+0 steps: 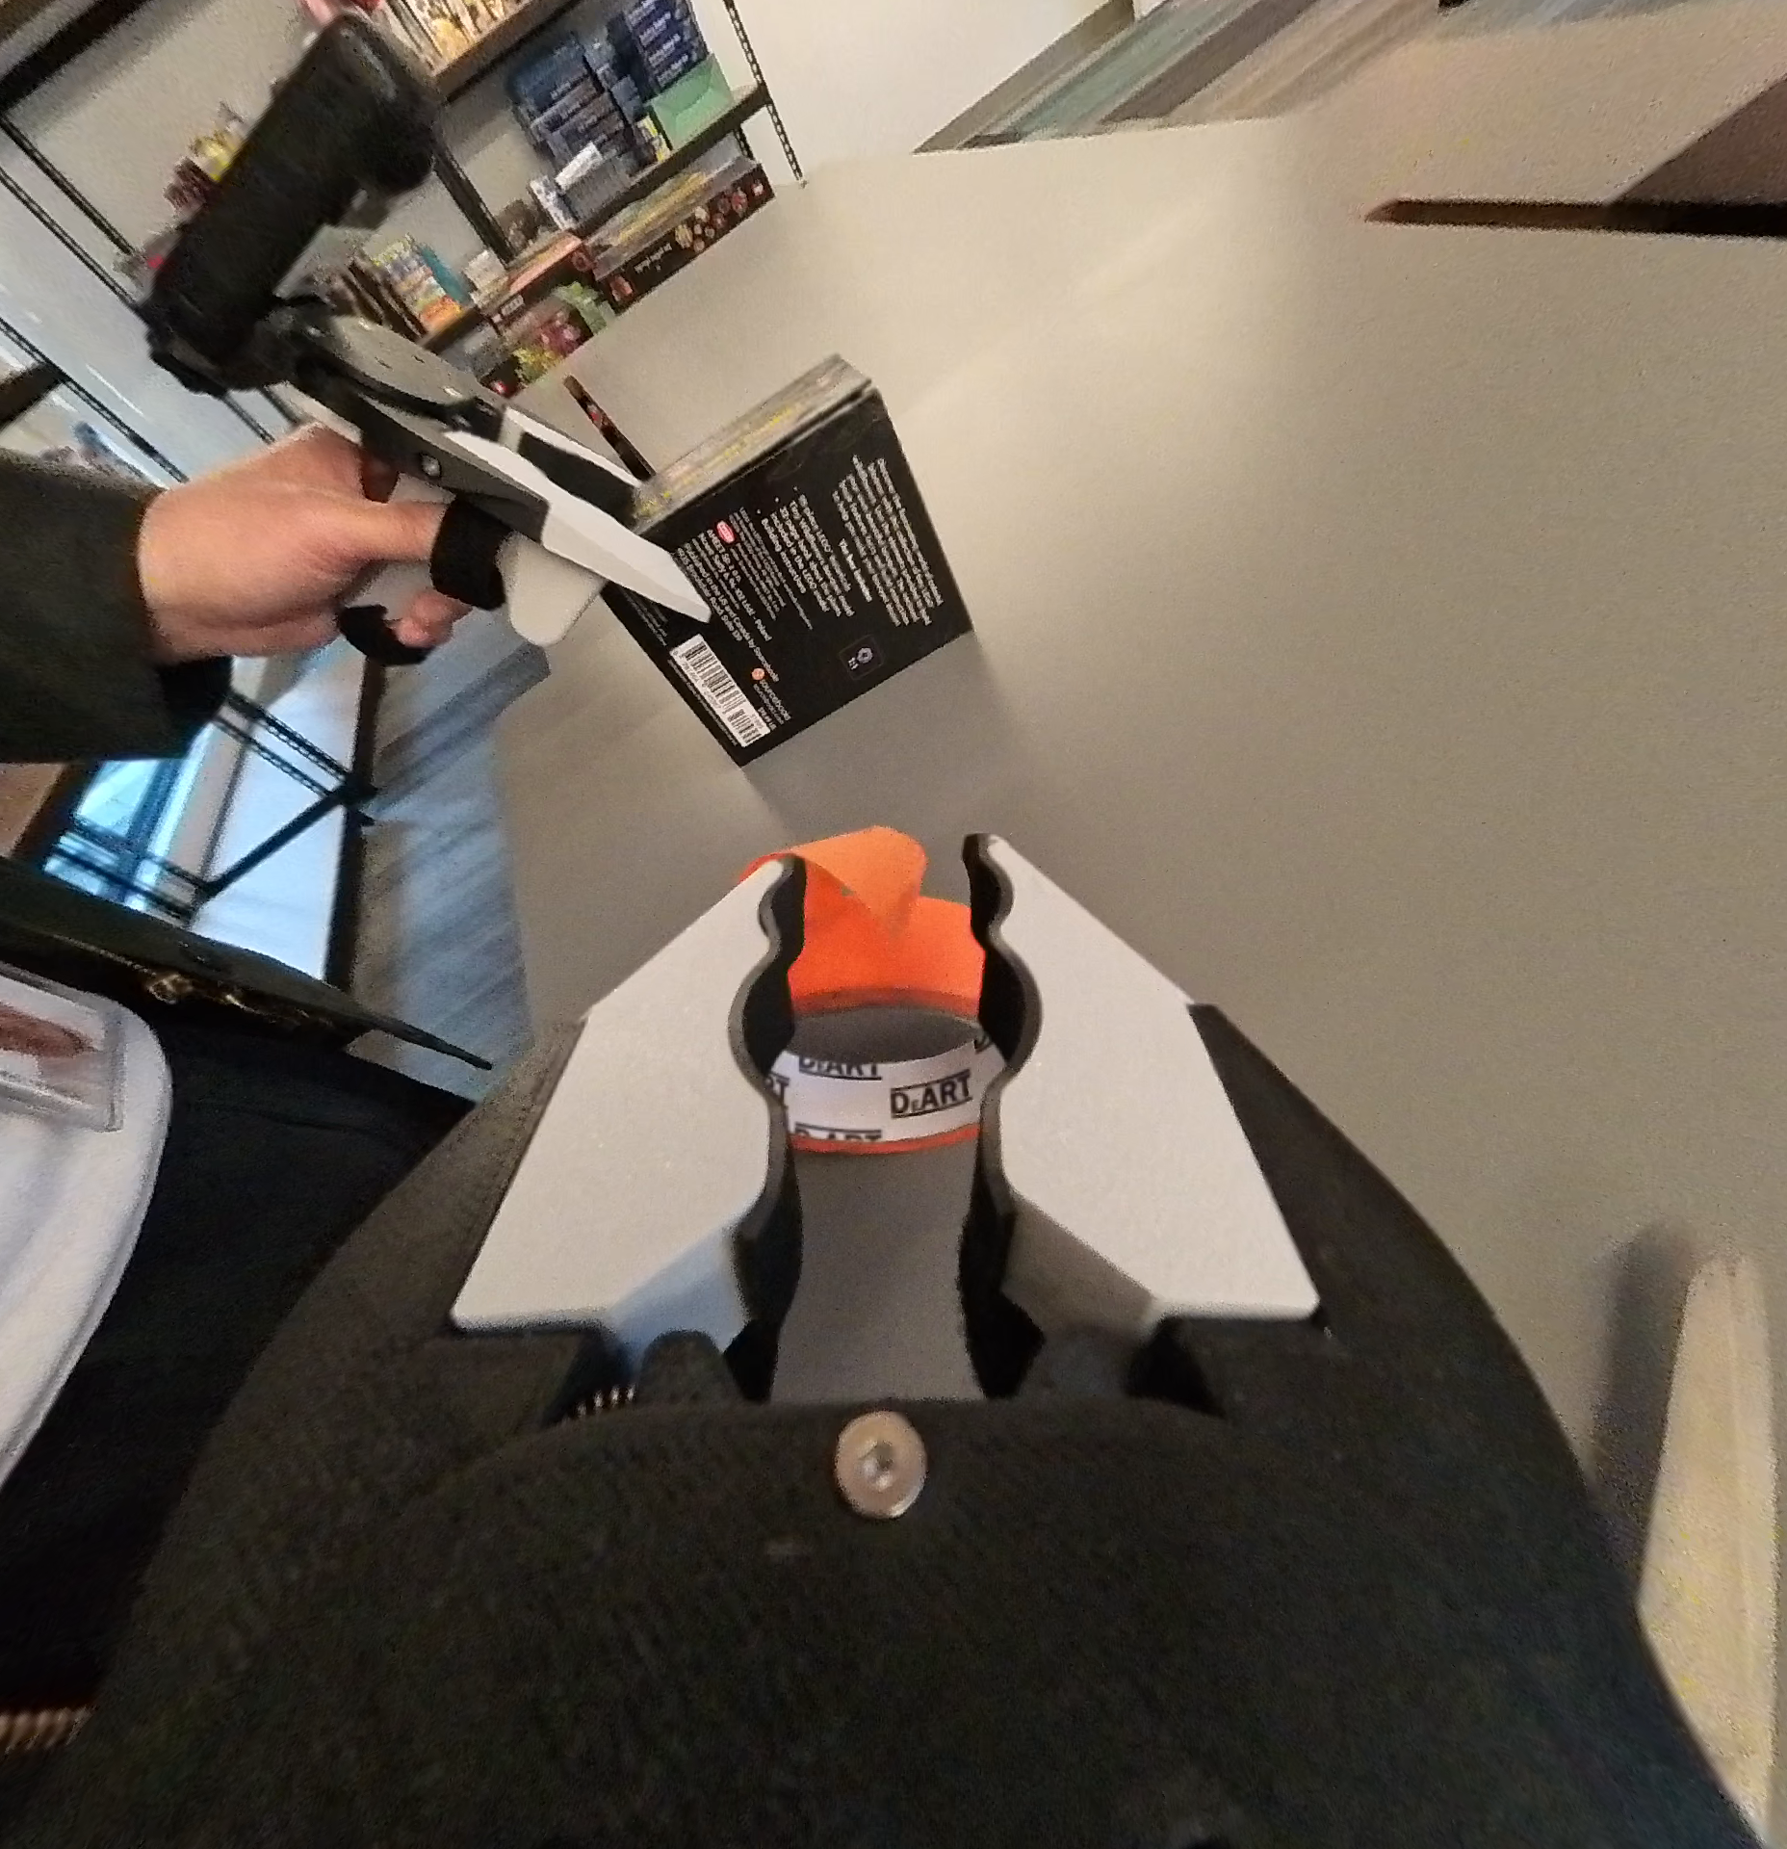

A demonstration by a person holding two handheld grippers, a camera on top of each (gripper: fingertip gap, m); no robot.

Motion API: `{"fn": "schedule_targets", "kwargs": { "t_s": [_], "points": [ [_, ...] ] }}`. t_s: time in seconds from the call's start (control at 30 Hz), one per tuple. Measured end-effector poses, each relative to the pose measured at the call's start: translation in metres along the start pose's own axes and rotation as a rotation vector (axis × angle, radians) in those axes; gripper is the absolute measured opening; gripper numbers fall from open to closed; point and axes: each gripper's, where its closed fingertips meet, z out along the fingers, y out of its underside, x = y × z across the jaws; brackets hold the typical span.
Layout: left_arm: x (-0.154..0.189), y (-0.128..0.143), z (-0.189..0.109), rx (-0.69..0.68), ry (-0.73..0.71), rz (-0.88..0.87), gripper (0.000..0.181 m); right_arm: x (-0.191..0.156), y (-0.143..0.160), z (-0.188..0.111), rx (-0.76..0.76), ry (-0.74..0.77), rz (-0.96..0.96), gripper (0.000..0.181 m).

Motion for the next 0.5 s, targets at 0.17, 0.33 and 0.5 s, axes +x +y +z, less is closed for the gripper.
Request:
{"fn": "schedule_targets", "kwargs": {
  "t_s": [0.17,0.33,0.5],
  "points": [
    [0.0,0.0,0.0,-0.001,0.0,-0.001,0.075,0.003,-0.007,0.002,0.015,0.022,-0.06,0.02],
    [0.0,0.0,0.001,0.0,-0.001,-0.003,0.074,0.032,0.0,0.004,-0.031,0.18,-0.137,0.002],
    [0.001,-0.001,0.001,0.0,-0.002,-0.004,0.074,0.04,0.01,0.017,-0.149,0.164,-0.18,0.004]
  ]
}}
